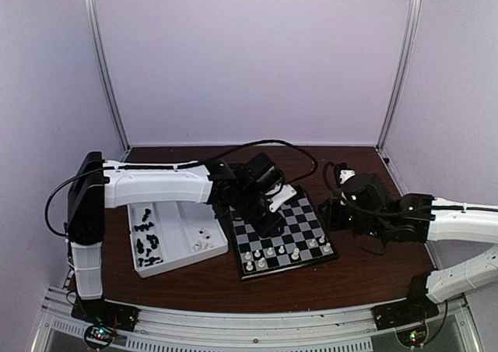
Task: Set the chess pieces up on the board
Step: Place the chess piece on the chessboard, then pick up the chess piece from the storage box.
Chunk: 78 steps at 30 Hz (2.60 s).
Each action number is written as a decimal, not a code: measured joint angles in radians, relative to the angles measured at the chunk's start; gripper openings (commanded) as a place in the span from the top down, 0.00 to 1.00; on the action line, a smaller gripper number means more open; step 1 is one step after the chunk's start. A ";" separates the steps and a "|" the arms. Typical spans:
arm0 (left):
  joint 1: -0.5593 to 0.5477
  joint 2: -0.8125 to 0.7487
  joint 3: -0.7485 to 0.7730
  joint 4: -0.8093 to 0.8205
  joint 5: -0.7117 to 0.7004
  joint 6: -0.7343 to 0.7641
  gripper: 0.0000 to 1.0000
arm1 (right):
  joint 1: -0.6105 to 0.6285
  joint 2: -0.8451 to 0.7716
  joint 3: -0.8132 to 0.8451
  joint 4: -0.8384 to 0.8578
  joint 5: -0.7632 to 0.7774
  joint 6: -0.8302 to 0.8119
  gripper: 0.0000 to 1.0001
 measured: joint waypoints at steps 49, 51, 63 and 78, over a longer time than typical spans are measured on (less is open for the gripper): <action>0.341 -0.098 -0.337 -0.217 -0.240 -0.346 0.76 | -0.004 0.166 0.095 -0.082 -0.216 -0.099 0.74; 0.347 -0.087 -0.337 -0.214 -0.239 -0.344 0.75 | -0.004 0.166 0.095 -0.082 -0.216 -0.100 0.74; 0.353 -0.074 -0.336 -0.189 -0.228 -0.340 0.82 | -0.004 0.166 0.098 -0.082 -0.216 -0.101 0.74; 0.356 -0.151 -0.410 -0.131 -0.225 -0.294 0.93 | -0.004 0.191 0.130 -0.065 -0.279 -0.100 0.73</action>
